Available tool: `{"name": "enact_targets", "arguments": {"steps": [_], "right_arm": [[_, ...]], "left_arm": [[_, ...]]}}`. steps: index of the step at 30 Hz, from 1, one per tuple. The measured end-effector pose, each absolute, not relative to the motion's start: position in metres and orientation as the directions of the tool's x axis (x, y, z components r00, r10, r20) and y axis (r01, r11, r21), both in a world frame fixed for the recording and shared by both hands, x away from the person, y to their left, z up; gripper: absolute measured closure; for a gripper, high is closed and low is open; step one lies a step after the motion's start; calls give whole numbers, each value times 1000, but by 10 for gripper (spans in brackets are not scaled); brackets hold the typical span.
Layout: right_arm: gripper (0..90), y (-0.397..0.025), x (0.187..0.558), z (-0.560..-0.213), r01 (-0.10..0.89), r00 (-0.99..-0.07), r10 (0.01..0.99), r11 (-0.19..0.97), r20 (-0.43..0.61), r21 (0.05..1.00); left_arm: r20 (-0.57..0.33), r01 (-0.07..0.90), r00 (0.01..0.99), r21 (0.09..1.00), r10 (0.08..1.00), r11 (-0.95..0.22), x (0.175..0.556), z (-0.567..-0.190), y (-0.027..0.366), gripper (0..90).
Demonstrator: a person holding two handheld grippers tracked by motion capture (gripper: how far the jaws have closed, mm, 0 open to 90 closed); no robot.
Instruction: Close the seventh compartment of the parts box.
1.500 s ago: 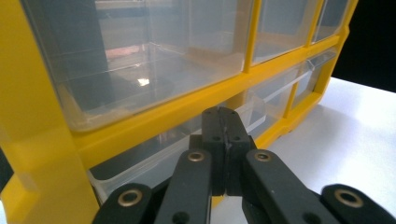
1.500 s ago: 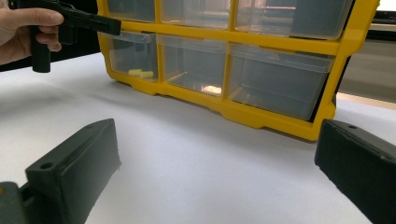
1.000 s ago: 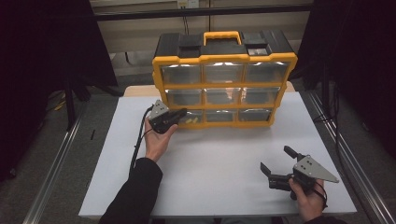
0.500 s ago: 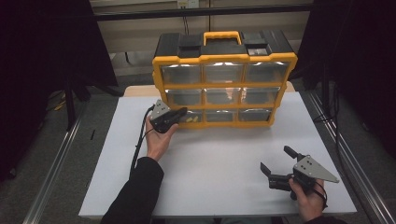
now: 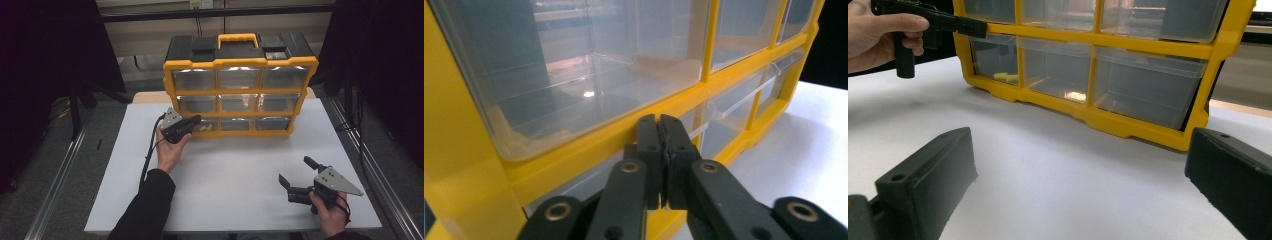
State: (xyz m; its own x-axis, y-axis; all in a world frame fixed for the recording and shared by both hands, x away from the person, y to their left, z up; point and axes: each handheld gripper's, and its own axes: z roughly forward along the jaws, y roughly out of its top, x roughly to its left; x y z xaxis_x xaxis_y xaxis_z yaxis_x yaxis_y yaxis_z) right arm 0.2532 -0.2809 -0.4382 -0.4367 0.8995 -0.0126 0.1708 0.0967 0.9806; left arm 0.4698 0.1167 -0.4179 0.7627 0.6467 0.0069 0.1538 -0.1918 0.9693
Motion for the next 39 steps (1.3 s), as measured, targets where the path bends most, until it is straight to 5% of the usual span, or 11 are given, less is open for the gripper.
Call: {"name": "enact_targets", "arguments": {"steps": [19, 33, 39], "right_arm": [[0, -284, 254, -439, 176, -431, 902, 86, -2, 981], [0, -282, 254, -439, 174, -433, 901, 95, -10, 980], [0, -282, 253, -439, 173, -432, 902, 94, -10, 980]], "left_arm": [[-7, 178, 774, 962, 633, -207, 459, -420, 119, 611], [-22, 180, 737, 970, 676, -165, 442, -414, 118, 159], [-49, 197, 744, 969, 666, -148, 433, -412, 119, 69]]}}
